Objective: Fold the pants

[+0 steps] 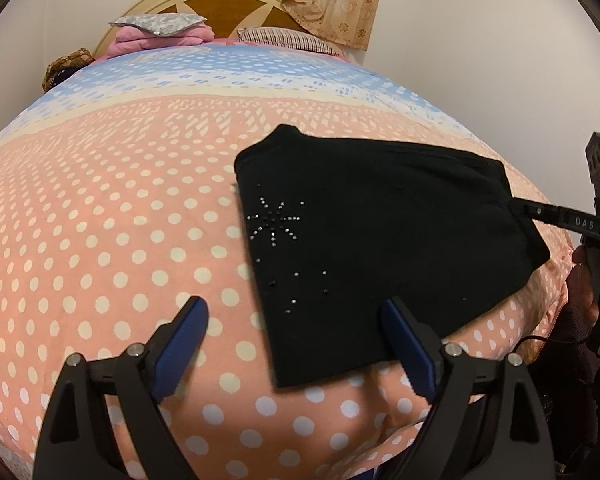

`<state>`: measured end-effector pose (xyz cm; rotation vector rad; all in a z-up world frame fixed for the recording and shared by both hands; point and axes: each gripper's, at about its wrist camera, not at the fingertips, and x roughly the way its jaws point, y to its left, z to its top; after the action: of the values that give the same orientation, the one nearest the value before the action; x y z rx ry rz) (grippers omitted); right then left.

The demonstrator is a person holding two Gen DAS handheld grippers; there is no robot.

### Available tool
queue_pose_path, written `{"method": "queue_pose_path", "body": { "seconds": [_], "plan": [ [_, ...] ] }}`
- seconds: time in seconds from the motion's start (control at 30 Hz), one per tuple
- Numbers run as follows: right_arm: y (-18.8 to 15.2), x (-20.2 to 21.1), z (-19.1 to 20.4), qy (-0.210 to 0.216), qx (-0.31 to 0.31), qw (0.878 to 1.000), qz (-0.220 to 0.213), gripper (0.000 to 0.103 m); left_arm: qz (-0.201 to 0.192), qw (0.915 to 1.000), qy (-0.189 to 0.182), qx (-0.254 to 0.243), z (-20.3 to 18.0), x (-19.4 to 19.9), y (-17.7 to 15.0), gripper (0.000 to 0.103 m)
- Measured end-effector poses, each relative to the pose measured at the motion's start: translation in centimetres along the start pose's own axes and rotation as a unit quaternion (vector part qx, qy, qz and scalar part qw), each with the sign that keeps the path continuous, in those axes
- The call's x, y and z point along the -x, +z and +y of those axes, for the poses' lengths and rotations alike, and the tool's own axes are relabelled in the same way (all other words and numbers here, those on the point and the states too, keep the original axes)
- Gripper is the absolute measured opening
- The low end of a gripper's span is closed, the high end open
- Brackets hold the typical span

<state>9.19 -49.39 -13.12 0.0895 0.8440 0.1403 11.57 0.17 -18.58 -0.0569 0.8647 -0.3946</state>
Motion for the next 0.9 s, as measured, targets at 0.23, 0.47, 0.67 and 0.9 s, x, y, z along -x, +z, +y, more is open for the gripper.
{"method": "queue_pose_path", "body": {
  "seconds": [0.23, 0.47, 0.67, 0.9],
  "plan": [
    [-0.2, 0.5, -1.0, 0.006, -0.019, 1.0, -0.005, 0.042, 0.002, 1.0, 0.002, -0.007, -0.1, 0.0, 0.5, 0.091],
    [0.1, 0.1, -2.3, 0.031, -0.054, 0.998, -0.012, 0.05, -0.016, 0.9991, 0.016, -0.035, -0.9, -0.3, 2.8, 0.091],
    [-0.1, -0.5, -2.5, 0.042, -0.062, 0.997, -0.013, 0.053, -0.009, 0.999, 0.023, -0.036, -0.7, -2.3, 4.0, 0.091],
    [-0.4, -1.0, -3.7, 0.056, -0.093, 0.994, -0.016, 0.059, 0.006, 0.9995, -0.023, 0.018, 1.1, -3.8, 4.2, 0.102]
  ]
}}
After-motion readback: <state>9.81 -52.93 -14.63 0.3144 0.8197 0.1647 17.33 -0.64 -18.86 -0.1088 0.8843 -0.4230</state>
